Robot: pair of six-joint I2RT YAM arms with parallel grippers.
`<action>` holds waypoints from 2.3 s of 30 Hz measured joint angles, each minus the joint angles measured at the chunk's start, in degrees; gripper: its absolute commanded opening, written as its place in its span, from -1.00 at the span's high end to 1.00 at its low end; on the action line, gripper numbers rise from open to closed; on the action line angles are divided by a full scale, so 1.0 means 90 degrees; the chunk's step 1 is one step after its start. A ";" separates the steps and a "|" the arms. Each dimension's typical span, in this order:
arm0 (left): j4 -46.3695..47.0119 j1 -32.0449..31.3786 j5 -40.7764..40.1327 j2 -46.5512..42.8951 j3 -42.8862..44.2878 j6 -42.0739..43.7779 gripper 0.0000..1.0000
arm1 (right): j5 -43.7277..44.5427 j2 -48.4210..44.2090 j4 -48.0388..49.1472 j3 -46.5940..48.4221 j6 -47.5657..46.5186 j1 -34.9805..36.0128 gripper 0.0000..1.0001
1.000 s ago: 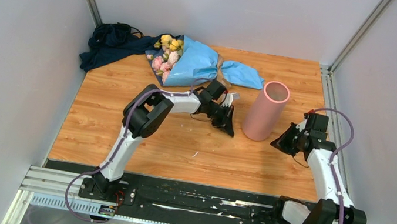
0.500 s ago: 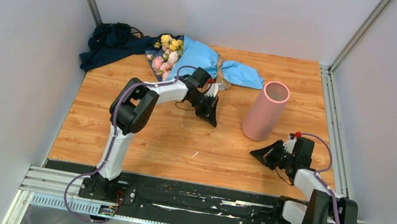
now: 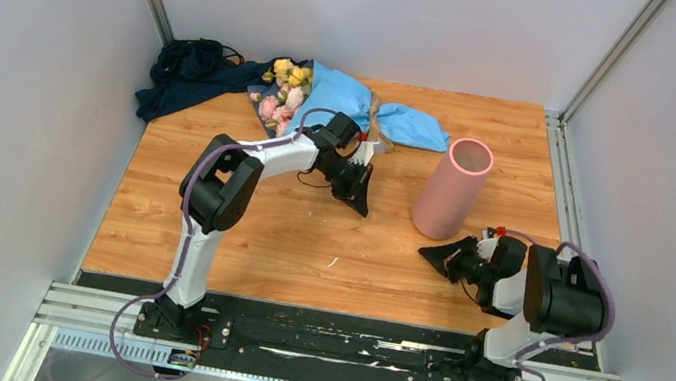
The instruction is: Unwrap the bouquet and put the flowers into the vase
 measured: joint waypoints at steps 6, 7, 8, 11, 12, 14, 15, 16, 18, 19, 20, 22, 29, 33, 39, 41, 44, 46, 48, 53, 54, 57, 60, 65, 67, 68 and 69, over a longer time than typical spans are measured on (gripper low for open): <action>-0.0126 0.0036 -0.0051 0.0000 -0.0002 0.0104 1.00 | -0.0102 0.1797 0.2671 -0.0146 0.0913 0.0097 1.00; -0.0143 0.0039 -0.0058 0.0000 -0.0002 0.0109 1.00 | -0.0131 0.2152 0.3293 -0.0153 0.1141 0.0102 1.00; -0.0153 0.0041 -0.0061 0.0000 -0.0002 0.0119 1.00 | -0.0155 0.2356 0.3640 -0.0146 0.1265 0.0109 1.00; -0.0172 0.0049 -0.0066 0.0000 -0.0002 0.0131 1.00 | -0.0143 0.2708 0.4291 -0.0141 0.1540 0.0168 1.00; -0.0182 0.0049 -0.0066 0.0000 -0.0002 0.0134 1.00 | -0.0126 0.2756 0.4371 -0.0119 0.1591 0.0197 1.00; -0.0185 0.0051 -0.0068 0.0000 -0.0002 0.0151 1.00 | -0.0100 0.2883 0.4517 -0.0015 0.1705 0.0250 1.00; -0.0185 0.0061 -0.0070 0.0000 -0.0002 0.0153 1.00 | -0.0083 0.2922 0.4549 0.0036 0.1746 0.0265 1.00; -0.0187 0.0066 -0.0070 0.0000 -0.0002 0.0155 1.00 | -0.0080 0.2960 0.4580 0.0080 0.1778 0.0270 1.00; -0.0185 0.0066 -0.0073 0.0000 -0.0002 0.0155 1.00 | -0.0104 0.3065 0.4670 0.0168 0.1829 0.0277 1.00; -0.0187 0.0066 -0.0073 0.0000 -0.0002 0.0155 1.00 | -0.0117 0.3109 0.4704 0.0216 0.1863 0.0284 1.00; -0.0187 0.0066 -0.0078 0.0000 -0.0002 0.0155 1.00 | -0.0131 0.3150 0.4731 0.0262 0.1894 0.0289 1.00; -0.0187 0.0066 -0.0124 0.0000 -0.0002 0.0153 1.00 | -0.0185 0.3220 0.4804 0.0318 0.1933 0.0289 1.00; -0.0187 0.0068 -0.0284 0.0000 -0.0002 0.0151 1.00 | -0.0427 0.3378 0.4869 0.0437 0.1945 0.0277 1.00; -0.0197 0.0073 -0.0347 0.0000 -0.0002 0.0155 1.00 | -0.0746 0.3526 0.4896 0.0600 0.1950 0.0257 1.00; -0.0257 0.0073 -0.0381 0.0005 0.0061 0.0155 1.00 | -0.0986 0.3842 0.4903 0.1341 0.2249 0.0291 1.00; -0.0279 0.0073 -0.0389 0.0012 0.0112 0.0155 1.00 | -0.1059 0.3922 0.4889 0.1496 0.2312 0.0291 1.00; -0.0294 0.0075 -0.0396 0.0027 0.0199 0.0158 1.00 | -0.1200 0.3961 0.4840 0.1651 0.2341 0.0299 1.00; -0.0296 0.0078 -0.0398 0.0041 0.0248 0.0158 1.00 | -0.1054 0.3976 0.4748 0.1783 0.2361 0.0308 1.00; -0.0299 0.0080 -0.0398 0.0058 0.0284 0.0158 1.00 | -0.0896 0.4046 0.4498 0.2268 0.2441 0.0386 1.00; -0.0321 0.0119 -0.0396 0.0153 0.0403 0.0168 1.00 | -0.0027 0.4116 0.3772 0.3181 0.2261 0.0481 1.00; -0.0323 0.0131 -0.0396 0.0165 0.0408 0.0175 1.00 | 0.0049 0.4116 0.3679 0.3259 0.2227 0.0481 1.00; -0.0333 0.0185 -0.0384 0.0206 0.0430 0.0182 1.00 | 0.0209 0.4121 0.3320 0.3514 0.2142 0.0481 1.00; -0.0352 0.0238 -0.0374 0.0274 0.0522 0.0204 1.00 | 0.0226 0.4121 0.3072 0.3665 0.2096 0.0481 1.00; -0.0372 0.0340 -0.0333 0.0355 0.0658 0.0197 1.00 | 0.0226 0.4124 0.2895 0.3757 0.2064 0.0503 1.00; -0.0376 0.0376 -0.0311 0.0432 0.0801 0.0175 1.00 | 0.0211 0.4124 0.2844 0.3781 0.2057 0.0505 1.00; -0.0372 0.0398 -0.0304 0.0483 0.0901 0.0146 1.00 | 0.0199 0.4124 0.2807 0.3793 0.2059 0.0505 1.00; -0.0369 0.0410 -0.0294 0.0546 0.1015 0.0102 1.00 | 0.0185 0.4124 0.2786 0.3806 0.2059 0.0503 1.00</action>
